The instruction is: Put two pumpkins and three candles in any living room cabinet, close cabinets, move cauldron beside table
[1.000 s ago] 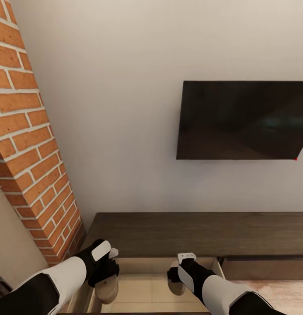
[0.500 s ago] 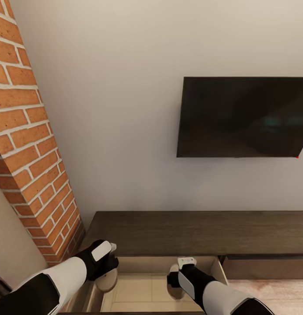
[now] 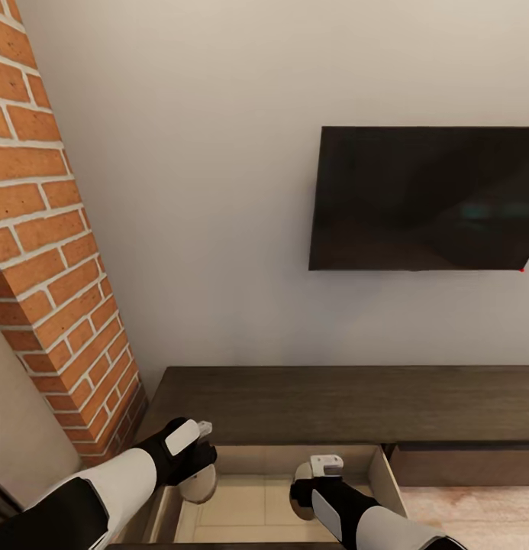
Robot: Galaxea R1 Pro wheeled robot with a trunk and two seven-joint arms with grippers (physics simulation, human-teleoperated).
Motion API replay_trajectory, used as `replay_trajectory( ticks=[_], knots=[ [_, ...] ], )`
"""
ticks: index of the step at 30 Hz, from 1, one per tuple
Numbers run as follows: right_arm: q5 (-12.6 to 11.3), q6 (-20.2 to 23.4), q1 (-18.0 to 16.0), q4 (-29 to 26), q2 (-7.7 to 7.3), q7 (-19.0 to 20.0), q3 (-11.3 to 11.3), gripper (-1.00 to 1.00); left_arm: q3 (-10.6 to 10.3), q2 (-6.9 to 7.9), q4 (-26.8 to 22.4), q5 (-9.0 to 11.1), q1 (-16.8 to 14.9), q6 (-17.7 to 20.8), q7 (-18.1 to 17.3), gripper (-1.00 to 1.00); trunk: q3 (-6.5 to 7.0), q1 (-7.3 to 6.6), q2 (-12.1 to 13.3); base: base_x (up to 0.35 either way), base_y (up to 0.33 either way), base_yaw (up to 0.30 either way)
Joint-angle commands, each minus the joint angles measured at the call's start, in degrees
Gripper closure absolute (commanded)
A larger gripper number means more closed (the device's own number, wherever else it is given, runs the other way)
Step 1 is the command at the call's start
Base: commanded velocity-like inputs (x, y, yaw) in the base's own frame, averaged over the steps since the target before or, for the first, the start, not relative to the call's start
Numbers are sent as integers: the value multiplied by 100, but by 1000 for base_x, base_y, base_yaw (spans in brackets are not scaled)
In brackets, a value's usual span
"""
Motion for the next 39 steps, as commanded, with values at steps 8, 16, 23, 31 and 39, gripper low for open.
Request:
replay_trajectory(
  ticks=[8,16,23,31,39],
  knots=[
    [-5,-33,2,-1,0,1,-1,100,-13,19,85,4,8,-10,-129,100,-144,176,-323,0,0,0],
    [-20,-203,9,-1,0,-6,-5,100,-13,37,86,16,143,-16,-144,100,-288,352,-643,0,0,0],
    [-23,-242,45,-1,0,-3,-5,100,-13,1,86,8,172,-16,-143,100,-413,506,-924,0,0,0],
    [-23,-240,55,-1,0,-8,3,100,-13,-7,78,16,175,-16,-145,100,-557,681,-1245,0,0,0],
    [-23,-223,55,-7,0,-5,5,100,-13,-7,77,25,175,-16,-145,100,-701,857,-1566,0,0,0]
  ],
)
